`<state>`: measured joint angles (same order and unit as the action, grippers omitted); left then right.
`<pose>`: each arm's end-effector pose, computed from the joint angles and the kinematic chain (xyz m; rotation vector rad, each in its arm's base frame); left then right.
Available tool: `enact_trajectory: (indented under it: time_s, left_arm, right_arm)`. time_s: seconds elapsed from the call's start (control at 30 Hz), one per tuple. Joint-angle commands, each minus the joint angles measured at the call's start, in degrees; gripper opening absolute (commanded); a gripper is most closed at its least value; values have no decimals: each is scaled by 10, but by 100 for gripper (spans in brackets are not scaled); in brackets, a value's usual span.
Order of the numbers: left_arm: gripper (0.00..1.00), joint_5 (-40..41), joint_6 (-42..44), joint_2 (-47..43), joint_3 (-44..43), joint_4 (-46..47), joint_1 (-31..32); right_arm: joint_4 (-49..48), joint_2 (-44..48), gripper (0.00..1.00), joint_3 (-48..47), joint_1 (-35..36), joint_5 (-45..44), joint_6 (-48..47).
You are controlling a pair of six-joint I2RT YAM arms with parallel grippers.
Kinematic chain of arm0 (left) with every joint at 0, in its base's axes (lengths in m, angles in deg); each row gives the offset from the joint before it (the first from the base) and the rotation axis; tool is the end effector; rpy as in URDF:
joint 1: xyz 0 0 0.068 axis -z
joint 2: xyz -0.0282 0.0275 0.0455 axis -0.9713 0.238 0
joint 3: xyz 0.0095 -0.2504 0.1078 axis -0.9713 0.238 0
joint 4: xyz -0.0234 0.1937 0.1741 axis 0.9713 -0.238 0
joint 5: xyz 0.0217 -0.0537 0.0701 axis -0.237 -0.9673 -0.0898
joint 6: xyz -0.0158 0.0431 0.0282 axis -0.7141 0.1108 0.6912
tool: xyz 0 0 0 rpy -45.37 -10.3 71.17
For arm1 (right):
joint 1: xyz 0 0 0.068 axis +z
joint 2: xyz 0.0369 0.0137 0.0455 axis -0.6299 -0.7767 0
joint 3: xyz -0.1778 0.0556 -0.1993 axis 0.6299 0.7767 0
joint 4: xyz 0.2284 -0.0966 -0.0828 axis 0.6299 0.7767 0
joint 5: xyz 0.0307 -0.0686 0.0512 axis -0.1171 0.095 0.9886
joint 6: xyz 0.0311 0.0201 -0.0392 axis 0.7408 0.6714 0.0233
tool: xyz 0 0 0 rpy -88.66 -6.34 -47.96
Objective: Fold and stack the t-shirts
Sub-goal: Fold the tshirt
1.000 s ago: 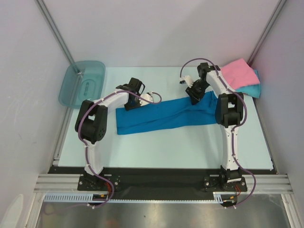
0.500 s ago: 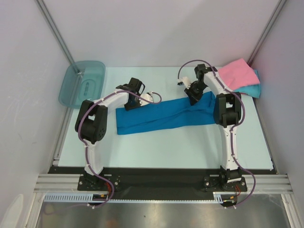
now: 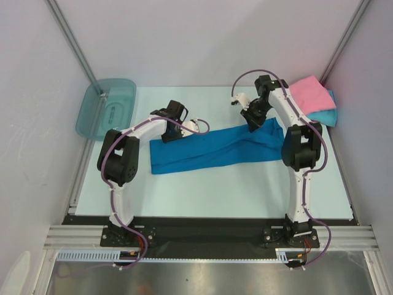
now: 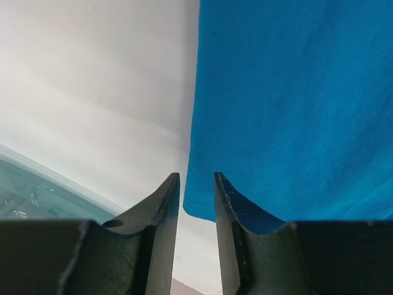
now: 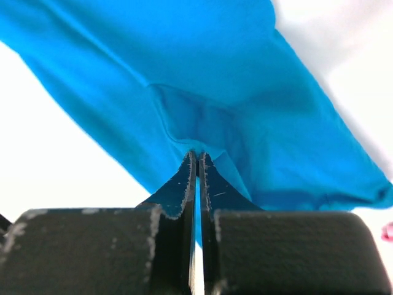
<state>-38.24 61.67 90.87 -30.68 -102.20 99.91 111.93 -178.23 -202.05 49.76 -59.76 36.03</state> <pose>0.3826 -0.1624 0.1802 1.7203 2.1788 0.3311 0.4476 0.0979 0.2332 -1.4999 2.3791 0.4059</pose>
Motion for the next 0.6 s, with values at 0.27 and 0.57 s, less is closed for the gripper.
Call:
enact_trajectory:
  time_s: [0.27,0.57]
  left_arm:
    - [34,-6,12,-19,-16,9,6]
    - [34,-9,15,-16,-21,11,6]
  right_arm:
    - [95,49,0,84,11,3,-60]
    - [117,52,0,122,31,6,-79]
